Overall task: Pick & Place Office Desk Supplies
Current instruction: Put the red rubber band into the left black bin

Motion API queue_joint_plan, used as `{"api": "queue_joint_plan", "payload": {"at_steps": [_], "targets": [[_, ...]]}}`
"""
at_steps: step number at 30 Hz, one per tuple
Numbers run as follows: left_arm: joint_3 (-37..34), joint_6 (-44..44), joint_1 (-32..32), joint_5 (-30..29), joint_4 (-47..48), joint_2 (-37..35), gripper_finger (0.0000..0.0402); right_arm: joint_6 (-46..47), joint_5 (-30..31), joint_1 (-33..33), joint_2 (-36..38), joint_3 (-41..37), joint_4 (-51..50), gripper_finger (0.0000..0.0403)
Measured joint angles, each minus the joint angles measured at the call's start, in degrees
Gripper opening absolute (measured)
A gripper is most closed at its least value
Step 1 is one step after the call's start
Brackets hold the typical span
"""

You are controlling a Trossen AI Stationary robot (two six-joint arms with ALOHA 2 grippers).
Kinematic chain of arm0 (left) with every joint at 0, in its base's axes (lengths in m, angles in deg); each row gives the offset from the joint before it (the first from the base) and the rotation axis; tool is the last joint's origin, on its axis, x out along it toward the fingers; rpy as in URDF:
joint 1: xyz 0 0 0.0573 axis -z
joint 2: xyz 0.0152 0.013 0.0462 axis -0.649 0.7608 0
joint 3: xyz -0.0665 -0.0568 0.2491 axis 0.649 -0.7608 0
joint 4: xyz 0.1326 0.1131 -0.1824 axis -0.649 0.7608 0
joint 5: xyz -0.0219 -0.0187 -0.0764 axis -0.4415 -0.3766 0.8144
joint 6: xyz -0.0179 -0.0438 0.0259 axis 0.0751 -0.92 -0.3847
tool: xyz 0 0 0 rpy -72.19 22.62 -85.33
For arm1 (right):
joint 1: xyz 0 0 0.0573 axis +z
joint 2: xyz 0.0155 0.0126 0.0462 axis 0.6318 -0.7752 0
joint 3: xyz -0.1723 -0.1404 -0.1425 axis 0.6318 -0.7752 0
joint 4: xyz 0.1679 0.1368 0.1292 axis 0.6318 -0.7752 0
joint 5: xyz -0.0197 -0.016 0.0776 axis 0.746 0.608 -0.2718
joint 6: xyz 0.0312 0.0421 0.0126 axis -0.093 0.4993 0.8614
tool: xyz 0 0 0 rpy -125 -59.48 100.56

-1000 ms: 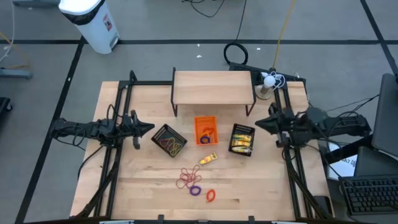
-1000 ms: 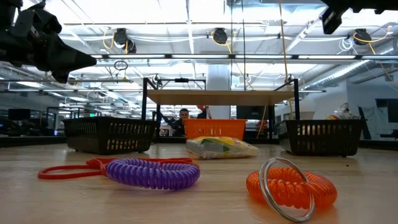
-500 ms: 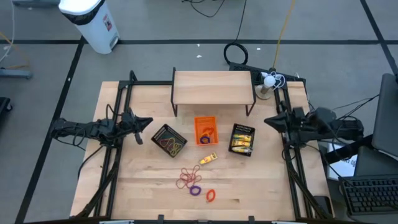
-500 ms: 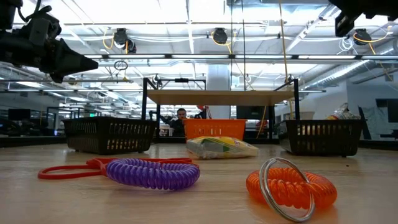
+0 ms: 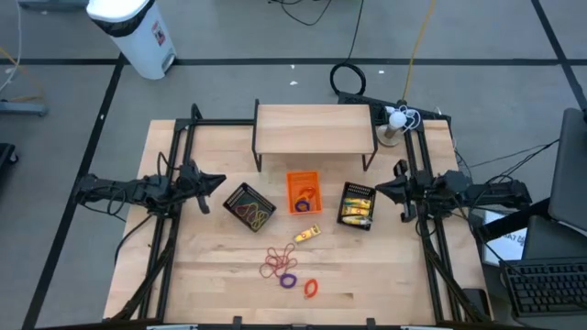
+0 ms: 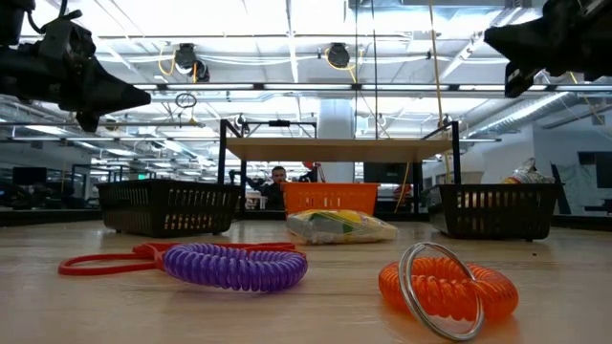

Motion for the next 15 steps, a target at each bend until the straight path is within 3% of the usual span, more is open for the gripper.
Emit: {"api": "queue_joint_plan", "payload": {"at_steps": [4, 8, 15], "targets": [[0.0, 0.2, 0.0, 4.7, 0.1, 0.0, 0.0021, 0.0, 0.1, 0.0, 0.0, -2.4, 0.8, 0.0000], [0.0, -1.0, 0.0, 5.7, 0.1, 1.6, 0.0021, -1.0, 1.1, 0.0, 0.1, -4.9, 4.6, 0.0000], [0.3, -8.1, 0.3, 6.4, -0.2, 10.4, 0.0020, -2.8, 1.7, 0.0, -0.2, -8.1, 5.1, 0.0000]]}}
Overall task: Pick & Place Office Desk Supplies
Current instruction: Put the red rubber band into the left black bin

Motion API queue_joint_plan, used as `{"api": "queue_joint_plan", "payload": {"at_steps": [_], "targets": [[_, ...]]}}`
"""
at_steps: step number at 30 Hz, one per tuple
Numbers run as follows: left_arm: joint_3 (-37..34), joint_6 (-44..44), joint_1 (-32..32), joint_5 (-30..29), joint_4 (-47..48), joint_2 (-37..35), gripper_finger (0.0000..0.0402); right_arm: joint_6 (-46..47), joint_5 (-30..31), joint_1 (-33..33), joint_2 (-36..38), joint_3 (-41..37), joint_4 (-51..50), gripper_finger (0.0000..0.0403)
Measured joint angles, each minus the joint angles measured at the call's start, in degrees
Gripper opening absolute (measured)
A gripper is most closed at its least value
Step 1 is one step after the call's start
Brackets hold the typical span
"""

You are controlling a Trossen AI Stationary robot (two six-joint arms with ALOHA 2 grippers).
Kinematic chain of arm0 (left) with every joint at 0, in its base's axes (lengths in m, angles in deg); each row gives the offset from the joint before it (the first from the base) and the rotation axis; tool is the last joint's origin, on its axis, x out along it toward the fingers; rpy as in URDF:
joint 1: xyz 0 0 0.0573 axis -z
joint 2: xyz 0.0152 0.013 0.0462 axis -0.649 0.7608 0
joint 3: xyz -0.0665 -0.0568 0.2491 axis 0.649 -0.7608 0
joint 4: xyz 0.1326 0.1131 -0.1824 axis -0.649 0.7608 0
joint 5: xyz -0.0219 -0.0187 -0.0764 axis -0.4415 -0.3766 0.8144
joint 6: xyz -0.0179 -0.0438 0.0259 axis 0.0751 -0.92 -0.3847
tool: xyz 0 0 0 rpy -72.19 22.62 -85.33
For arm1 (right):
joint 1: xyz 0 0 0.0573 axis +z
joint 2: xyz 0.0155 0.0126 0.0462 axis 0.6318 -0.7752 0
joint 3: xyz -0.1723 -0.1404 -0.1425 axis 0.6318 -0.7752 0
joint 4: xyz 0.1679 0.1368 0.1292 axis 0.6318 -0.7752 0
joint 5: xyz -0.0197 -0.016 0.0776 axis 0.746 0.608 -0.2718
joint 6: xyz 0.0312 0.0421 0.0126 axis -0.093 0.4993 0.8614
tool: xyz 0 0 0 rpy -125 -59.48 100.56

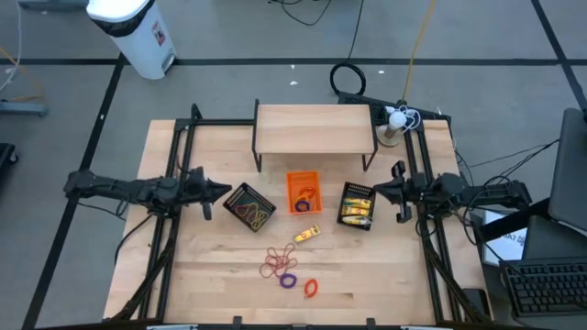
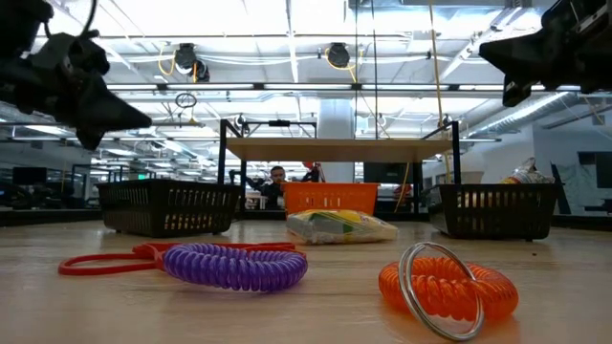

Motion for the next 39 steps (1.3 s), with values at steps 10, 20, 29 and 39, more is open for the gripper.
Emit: {"api": "queue_joint_plan", "payload": {"at_steps": [10, 20, 29, 39], "targets": [[19.1, -5.1, 6.5, 1.1, -0.4, 34.5, 0.0003, -3.9, 0.2, 0.0, -0.2, -0.1, 1.4, 0.0000], [45.0, -7.4, 13.5, 11.8, 4.3, 69.3, 0.0036, -2.7, 0.0, 0.0, -0.1, -0.2, 1.9, 0.0000], [59.5, -7.7, 15.2, 22.8, 16.9, 89.0, 0.0152, 1.1, -2.2, 0.2, -0.2, -0.2, 0.3, 0.0000], [60.9, -20.8, 17.9, 25.2, 25.7, 92.4, 0.0176, 3.0, -3.4, 0.2, -0.3, -0.2, -1.3, 0.0004]]}}
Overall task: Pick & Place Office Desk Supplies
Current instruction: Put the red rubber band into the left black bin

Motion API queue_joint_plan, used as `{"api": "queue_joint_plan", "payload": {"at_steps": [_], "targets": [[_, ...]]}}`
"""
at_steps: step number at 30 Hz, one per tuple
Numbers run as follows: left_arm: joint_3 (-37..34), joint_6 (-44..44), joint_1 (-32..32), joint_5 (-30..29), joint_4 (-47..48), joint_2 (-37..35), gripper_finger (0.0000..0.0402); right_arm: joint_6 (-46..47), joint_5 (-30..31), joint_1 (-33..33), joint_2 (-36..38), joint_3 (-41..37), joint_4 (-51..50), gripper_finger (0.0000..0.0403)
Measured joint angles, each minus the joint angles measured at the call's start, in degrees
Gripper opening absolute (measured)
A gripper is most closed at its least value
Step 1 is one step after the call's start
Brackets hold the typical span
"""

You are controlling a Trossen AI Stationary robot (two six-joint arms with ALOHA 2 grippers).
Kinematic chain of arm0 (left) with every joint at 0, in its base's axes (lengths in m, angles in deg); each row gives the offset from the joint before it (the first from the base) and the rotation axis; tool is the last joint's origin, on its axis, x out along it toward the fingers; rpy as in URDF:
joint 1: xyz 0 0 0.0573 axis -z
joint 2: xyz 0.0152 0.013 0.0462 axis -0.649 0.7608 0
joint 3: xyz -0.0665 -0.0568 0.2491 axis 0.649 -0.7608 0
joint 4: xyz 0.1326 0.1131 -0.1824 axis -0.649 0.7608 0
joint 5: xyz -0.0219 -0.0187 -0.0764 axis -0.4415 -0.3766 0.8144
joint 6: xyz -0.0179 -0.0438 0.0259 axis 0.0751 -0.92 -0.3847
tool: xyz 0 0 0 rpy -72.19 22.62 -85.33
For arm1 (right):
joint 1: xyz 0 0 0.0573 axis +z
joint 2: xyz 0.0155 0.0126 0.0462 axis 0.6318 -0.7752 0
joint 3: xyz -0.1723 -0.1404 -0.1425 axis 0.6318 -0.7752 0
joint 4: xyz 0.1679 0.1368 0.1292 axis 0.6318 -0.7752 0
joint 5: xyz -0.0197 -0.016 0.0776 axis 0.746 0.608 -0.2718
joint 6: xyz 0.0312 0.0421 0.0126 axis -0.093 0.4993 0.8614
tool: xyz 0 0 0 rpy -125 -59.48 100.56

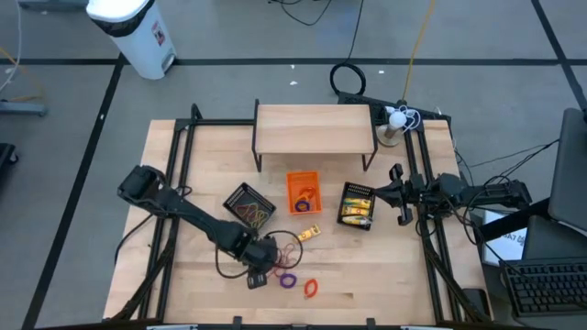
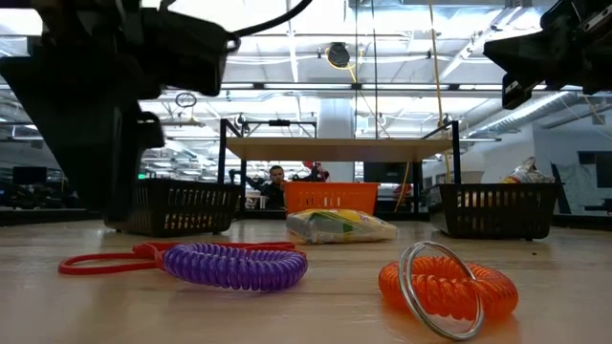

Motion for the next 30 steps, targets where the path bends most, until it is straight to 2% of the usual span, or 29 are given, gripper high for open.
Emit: {"api": "queue_joint_plan", "payload": {"at_steps": [7, 13, 23, 30], "targets": [[-0.2, -7.9, 0.1, -3.8, 0.2, 0.3, 0.0151, -0.6, 0.0, 0.0, 0.0, 0.0, 0.0, 0.0002], [-0.2, -7.6, 0.1, -2.3, -2.7, 3.9, 0.0134, -1.0, 0.1, 0.0, 0.0, 0.0, 0.0, 0.0004], [0.3, -6.3, 1.1, -1.4, -1.8, 8.5, 0.0133, -1.2, 0.1, 0.0, -0.1, 0.0, -1.0, 0.0004], [0.2, -3.9, 5.3, -8.8, 0.0, 8.6, 0.0133, -1.7, 0.1, 0.0, -0.1, 0.0, -1.3, 0.0004]]}}
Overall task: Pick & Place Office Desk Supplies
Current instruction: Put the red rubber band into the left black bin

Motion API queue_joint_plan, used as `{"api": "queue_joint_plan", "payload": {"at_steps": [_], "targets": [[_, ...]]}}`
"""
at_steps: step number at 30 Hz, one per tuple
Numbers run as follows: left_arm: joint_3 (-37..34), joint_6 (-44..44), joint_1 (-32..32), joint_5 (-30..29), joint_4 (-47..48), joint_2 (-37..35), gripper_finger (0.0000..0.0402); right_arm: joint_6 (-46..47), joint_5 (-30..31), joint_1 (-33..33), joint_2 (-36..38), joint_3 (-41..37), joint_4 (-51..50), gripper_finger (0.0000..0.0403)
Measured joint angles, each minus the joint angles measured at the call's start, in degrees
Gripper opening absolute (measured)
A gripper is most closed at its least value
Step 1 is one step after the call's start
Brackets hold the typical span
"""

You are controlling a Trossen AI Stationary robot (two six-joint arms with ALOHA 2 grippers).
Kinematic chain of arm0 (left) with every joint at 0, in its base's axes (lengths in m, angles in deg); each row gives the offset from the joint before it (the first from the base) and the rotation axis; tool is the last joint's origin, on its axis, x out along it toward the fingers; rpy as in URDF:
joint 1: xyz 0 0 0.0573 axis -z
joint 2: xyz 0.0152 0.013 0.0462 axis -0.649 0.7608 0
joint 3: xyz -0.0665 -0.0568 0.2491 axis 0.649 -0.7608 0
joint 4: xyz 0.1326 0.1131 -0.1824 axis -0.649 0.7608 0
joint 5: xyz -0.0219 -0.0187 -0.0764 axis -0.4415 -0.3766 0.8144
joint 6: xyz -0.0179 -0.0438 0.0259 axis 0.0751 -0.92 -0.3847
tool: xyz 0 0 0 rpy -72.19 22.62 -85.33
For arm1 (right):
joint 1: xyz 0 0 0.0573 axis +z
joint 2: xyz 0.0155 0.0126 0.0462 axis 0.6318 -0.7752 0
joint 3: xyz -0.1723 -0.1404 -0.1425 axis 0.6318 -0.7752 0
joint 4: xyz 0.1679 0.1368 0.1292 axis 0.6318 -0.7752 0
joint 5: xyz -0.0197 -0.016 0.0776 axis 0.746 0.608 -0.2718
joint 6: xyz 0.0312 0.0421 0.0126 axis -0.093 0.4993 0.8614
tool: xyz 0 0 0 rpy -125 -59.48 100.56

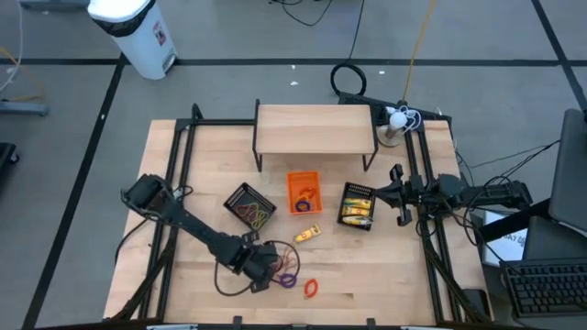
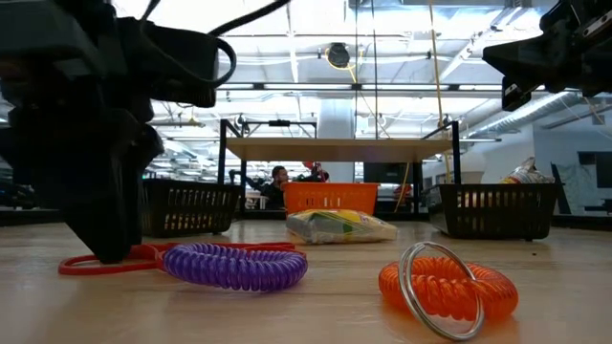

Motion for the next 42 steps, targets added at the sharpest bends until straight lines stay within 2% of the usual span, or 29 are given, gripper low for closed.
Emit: {"api": "queue_joint_plan", "payload": {"at_steps": [4, 9, 13, 18, 22, 26, 31, 34, 38, 42], "targets": [[-0.1, -0.6, 0.9, -1.7, 0.2, 0.1, 0.0133, 0.0, 0.0, 0.0, 0.0, 0.0, 0.0, 0.0004], [-0.1, -1.1, 1.0, -0.4, 1.2, 0.1, 0.0124, 0.0, 0.0, 0.0, 0.0, 0.0, 0.0, 0.0004], [-0.1, -2.2, 1.4, 0.0, 1.5, 0.1, 0.0083, 0.0, 0.0, 0.0, 0.0, 0.0, 0.0, 0.0004], [0.2, -1.7, 1.4, 0.8, 1.1, 0.1, 0.0011, 0.0, 0.0, 0.0, 0.0, 0.0, 0.0, 0.0004], [1.7, 1.0, 1.5, 0.2, 2.8, -0.1, 0.0005, 0.0, 0.0, 0.0, 0.0, 0.0, -0.1, 0.0004], [4.9, 3.3, 1.5, -2.5, 8.3, -2.9, 0.0004, 0.0, 0.0, 0.0, 0.0, 0.0, -0.4, 0.0004], [9.4, 3.7, 2.0, -8.2, 16.3, -10.1, 0.0003, 0.0, 0.1, 0.0, 0.0, 0.0, -0.3, 0.0004], [9.8, 3.7, 2.6, -11.3, 19.9, -13.3, 0.0002, 0.0, 0.0, 0.0, 0.0, 0.0, -0.4, 0.0004], [10.3, 2.8, 3.9, -16.4, 19.1, -17.2, 0.0001, 0.0, 0.1, 0.0, -0.1, 0.0, -0.4, 0.0004], [10.1, 2.3, 4.9, -20.3, 19.3, -17.7, 0.0001, 0.0, 0.1, 0.0, -0.1, 0.0, -0.4, 0.0004]]}}
